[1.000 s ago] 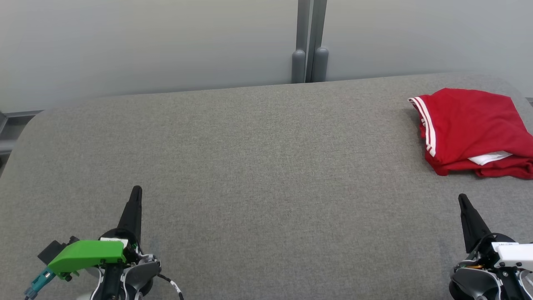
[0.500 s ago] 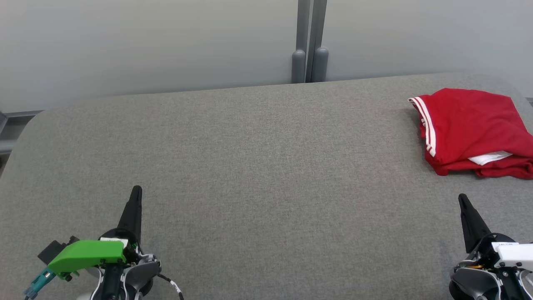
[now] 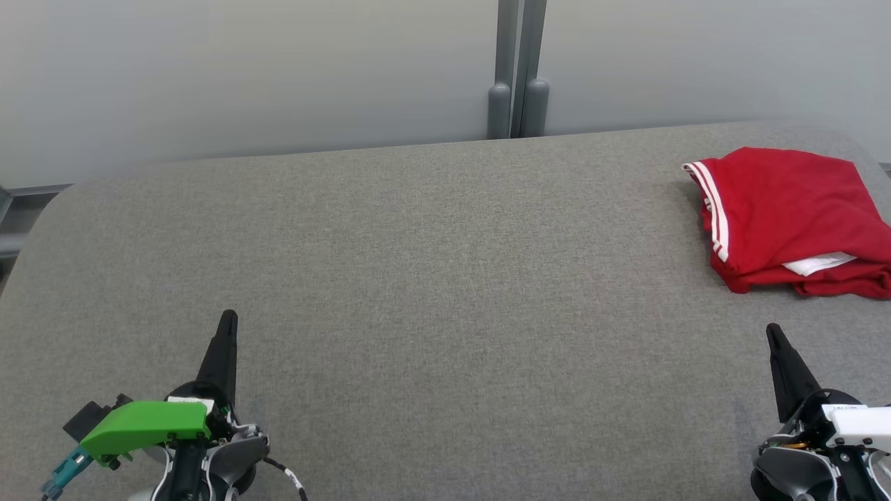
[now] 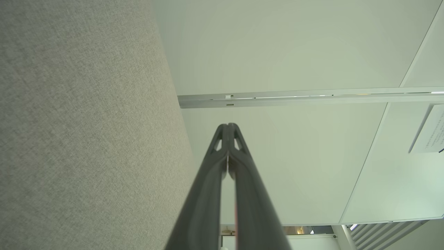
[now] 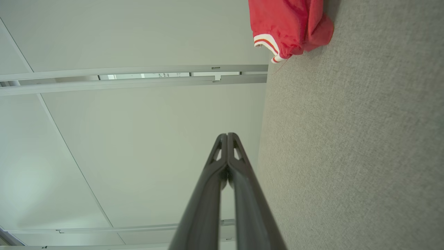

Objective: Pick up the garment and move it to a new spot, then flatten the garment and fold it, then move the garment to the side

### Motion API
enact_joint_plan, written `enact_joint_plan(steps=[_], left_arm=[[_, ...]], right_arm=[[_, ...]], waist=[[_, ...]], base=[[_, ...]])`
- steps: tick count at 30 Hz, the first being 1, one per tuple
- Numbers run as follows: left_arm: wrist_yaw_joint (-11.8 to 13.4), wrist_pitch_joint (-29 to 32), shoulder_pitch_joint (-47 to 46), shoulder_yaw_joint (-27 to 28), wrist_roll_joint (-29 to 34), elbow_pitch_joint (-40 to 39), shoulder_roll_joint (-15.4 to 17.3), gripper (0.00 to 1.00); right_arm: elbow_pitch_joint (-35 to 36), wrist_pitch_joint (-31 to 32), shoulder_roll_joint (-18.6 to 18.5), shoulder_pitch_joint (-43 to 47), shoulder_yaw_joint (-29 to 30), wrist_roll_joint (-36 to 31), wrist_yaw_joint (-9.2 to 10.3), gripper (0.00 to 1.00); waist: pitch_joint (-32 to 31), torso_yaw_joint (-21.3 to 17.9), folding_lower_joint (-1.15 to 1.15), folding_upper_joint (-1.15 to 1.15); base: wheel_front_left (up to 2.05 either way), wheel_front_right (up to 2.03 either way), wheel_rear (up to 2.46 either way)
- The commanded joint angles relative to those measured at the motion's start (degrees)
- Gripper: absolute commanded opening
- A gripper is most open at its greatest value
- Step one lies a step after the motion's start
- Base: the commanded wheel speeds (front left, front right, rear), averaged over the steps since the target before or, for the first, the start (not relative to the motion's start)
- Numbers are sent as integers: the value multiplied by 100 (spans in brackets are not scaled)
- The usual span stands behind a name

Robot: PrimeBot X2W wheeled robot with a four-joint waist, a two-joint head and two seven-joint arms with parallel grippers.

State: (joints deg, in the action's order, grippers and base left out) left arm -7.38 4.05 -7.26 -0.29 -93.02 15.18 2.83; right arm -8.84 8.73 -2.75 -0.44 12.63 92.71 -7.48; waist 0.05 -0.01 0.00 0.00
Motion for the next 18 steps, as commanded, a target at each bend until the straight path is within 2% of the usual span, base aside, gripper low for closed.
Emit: enact_joint_plan(steps=[1,18], left_arm=[[-27,17,-71,12,-26,-12,3,0],[-27,16,-71,11,-26,-13,3,0]], right_arm=[[29,17,-24,-43,15,35,-2,0],[29,16,-24,-43,15,36,-2,0]], waist=[[0,0,0,0],[0,0,0,0]], base=[[0,0,0],[0,0,0]])
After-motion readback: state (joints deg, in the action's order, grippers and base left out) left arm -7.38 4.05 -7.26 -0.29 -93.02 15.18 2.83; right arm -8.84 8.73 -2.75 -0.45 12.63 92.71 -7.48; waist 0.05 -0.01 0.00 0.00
